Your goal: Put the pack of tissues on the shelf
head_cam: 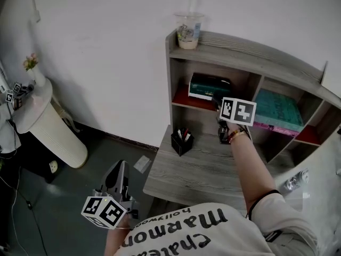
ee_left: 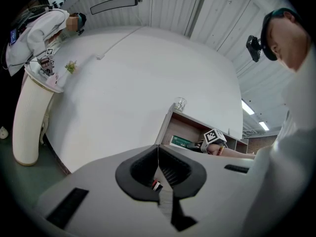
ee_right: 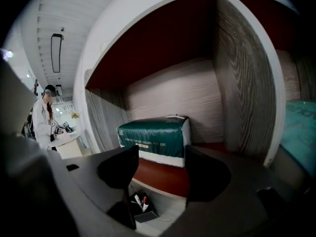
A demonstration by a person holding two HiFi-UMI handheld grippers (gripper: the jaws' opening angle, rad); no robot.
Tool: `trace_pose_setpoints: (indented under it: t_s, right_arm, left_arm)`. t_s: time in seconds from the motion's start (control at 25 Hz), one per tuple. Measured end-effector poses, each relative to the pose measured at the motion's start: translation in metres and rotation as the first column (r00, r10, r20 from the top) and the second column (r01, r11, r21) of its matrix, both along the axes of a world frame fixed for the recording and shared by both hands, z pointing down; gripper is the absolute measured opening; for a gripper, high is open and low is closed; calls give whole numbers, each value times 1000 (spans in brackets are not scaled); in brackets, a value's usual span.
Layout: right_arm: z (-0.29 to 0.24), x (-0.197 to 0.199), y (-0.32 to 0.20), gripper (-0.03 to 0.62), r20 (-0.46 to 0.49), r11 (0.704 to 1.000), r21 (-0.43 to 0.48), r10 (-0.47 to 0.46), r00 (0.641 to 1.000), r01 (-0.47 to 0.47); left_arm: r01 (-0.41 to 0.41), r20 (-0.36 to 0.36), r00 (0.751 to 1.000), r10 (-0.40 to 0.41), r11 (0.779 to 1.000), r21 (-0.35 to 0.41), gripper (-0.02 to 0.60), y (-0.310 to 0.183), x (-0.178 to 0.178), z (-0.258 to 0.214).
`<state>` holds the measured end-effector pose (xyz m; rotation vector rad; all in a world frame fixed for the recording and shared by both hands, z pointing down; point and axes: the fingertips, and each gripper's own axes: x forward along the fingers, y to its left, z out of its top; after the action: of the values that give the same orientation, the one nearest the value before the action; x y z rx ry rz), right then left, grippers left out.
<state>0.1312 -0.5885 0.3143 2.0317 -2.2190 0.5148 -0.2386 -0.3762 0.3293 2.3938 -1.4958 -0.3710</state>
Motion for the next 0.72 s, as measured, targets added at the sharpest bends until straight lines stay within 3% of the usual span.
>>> trace_pose_setpoints:
  t_s: [0.28, 0.44, 0.6, 0.72]
  right_arm:
    - [8, -19, 44, 271, 33, 998, 29, -57, 998, 56]
    - [21, -14, 72, 174, 28, 997, 75, -9, 1000, 7]
    - [56, -11, 104, 165, 38, 1000, 25, 12, 999, -13]
    - [71, -15, 125, 97, 82, 1000, 1, 12, 997, -12]
  left_arm:
    - [-61, 7, 998, 61, 998, -7, 18, 12, 4, 5]
    - [-111, 7, 994, 111, 994, -6, 18, 18, 14, 13]
    - [-173, -3, 985, 173, 985, -25, 18, 23, 29, 30]
    - [-216, -14, 976, 215, 976, -33, 18, 23, 39, 33]
